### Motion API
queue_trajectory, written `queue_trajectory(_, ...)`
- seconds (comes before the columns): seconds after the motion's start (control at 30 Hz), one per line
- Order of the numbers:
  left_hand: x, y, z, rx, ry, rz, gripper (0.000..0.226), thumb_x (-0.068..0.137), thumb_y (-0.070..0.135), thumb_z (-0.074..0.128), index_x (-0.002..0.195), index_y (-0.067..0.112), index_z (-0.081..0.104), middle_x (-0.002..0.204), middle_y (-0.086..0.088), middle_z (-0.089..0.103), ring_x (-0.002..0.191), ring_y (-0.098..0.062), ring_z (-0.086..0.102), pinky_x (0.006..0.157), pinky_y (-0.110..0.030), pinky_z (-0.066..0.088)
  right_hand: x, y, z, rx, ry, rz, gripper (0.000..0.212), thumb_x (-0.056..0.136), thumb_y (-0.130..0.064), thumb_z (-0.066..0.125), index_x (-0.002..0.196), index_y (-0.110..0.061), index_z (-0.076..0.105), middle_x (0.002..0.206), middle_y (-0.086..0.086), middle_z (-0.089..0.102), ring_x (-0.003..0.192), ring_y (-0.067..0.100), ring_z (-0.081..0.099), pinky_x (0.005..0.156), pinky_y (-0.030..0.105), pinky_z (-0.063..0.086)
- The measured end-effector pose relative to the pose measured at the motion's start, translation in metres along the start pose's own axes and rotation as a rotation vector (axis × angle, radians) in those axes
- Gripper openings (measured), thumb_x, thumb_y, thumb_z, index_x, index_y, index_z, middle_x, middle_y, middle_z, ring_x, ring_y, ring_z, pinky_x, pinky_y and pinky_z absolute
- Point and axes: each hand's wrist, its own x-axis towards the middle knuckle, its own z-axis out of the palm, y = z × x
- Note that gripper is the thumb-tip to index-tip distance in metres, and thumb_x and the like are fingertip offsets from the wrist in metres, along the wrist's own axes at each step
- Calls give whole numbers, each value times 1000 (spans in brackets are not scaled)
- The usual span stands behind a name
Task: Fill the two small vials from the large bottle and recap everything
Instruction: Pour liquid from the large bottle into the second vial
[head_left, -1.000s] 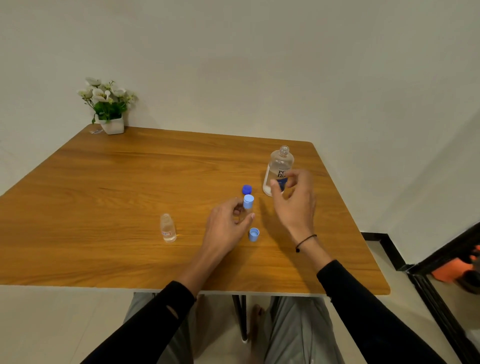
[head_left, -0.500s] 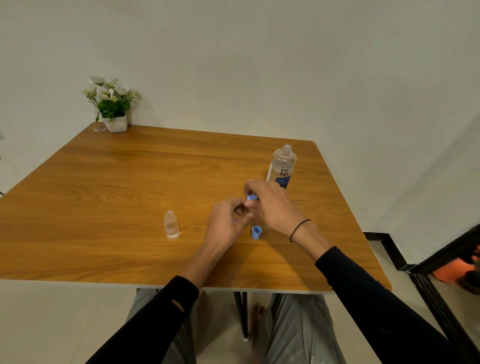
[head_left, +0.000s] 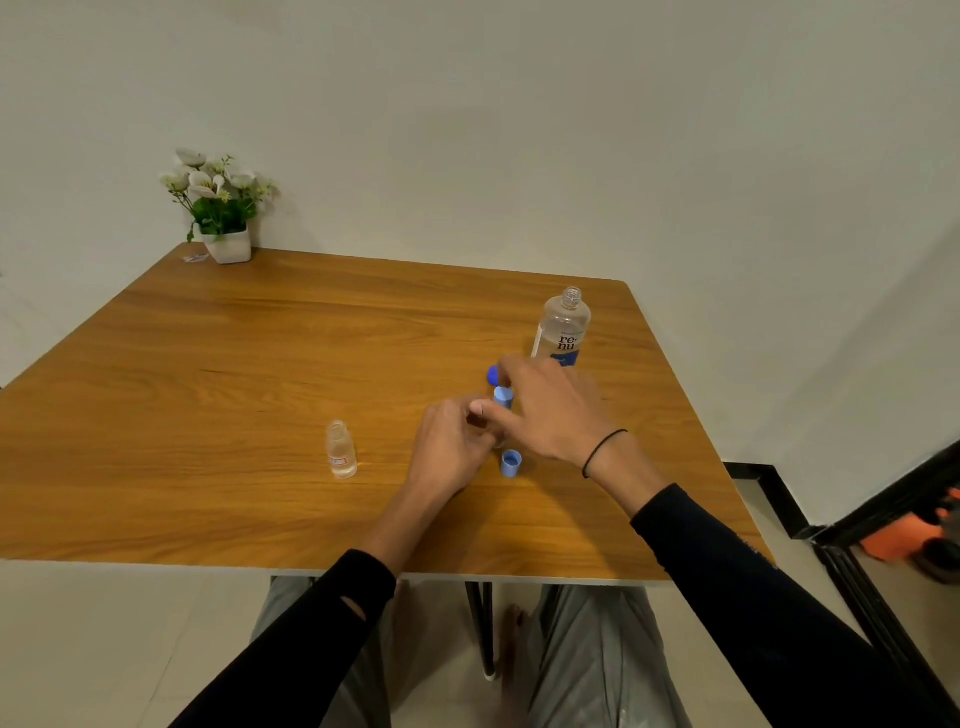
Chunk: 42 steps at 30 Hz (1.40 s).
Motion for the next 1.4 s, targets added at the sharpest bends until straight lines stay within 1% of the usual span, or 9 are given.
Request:
queue_trajectory(0.13, 1, -2, 0, -13, 2, 29, 9, 86, 17, 80, 86, 25, 75, 77, 11, 75, 79, -5, 72, 68, -30, 57, 2, 3, 2, 105, -134, -115, 15, 101, -28, 59, 115, -23, 53, 110, 3, 58, 102, 27, 61, 73, 40, 52)
queue_trajectory(0.27, 3, -6, 0, 34, -7, 43, 18, 79, 10, 69, 91, 21, 78, 81, 5, 78, 76, -13, 71, 66, -35, 55, -3, 3, -3, 225, -148, -113, 69, 94, -48, 67, 152, -30, 34, 141, 6, 41, 126, 25, 45, 92, 40, 52)
queue_trajectory(0.37, 3, -6, 1, 30, -3, 41, 11, 83, 15, 72, 89, 21, 79, 77, 8, 77, 71, -8, 69, 62, -35, 55, 0, 0, 1, 29, -58, -52, 54, 96, -60, 60, 135, -24, 48, 125, 2, 50, 108, 23, 54, 77, 38, 50)
queue_trajectory(0.5, 4, -8, 1, -5, -17, 18, 7, 85, 21, 80, 89, 26, 77, 81, 10, 77, 83, -5, 72, 73, -38, 61, 2, -2, 0, 108, -61, -119, 13, 99, -24, 64, 108, -20, 55, 106, 1, 57, 94, 27, 61, 69, 39, 50)
queue_trajectory(0.63, 5, -9, 0, -38, -13, 21, 16, 83, 22, 86, 98, 25, 80, 86, 10, 78, 85, -5, 73, 74, -22, 56, -2, 14, -9, 370, 112, -149, 20, 88, -2, 62, 96, -19, 56, 97, -3, 58, 86, 17, 55, 70, 34, 50)
queue_trajectory(0.8, 5, -9, 2, -35, 22, -6, 16, 83, 26, 89, 95, 27, 78, 87, 16, 77, 87, -1, 72, 75, -16, 55, -24, 41, 23, 453, 260, 19, 16, 93, -14, 65, 93, -20, 51, 86, -2, 61, 75, 18, 60, 63, 41, 53)
queue_trajectory(0.93, 4, -8, 1, -12, 28, -16, 19, 83, 27, 88, 99, 28, 78, 89, 17, 76, 88, -2, 73, 78, -22, 57, -37, 52, 56, 432, 198, 101, 17, 101, -23, 62, 118, -28, 61, 109, -6, 68, 99, 13, 61, 81, 34, 54)
queue_trajectory(1.07, 6, -7, -1, 10, 40, -14, 25, 85, 29, 87, 108, 25, 77, 95, 15, 77, 90, -2, 73, 80, -25, 59, -36, 48, 69, 500, 263, 219, 5, 96, -20, 72, 97, -22, 67, 100, -8, 68, 98, 11, 56, 80, 30, 46)
queue_trajectory(1.4, 13, -7, -1, 30, 45, -22, 24, 87, 31, 85, 108, 26, 76, 95, 15, 77, 90, -3, 72, 85, -34, 61, -32, 54, 71, 650, 231, 304, 54, 82, -37, 87, 114, -33, 43, 110, -6, 66, 100, 10, 64, 83, 31, 57)
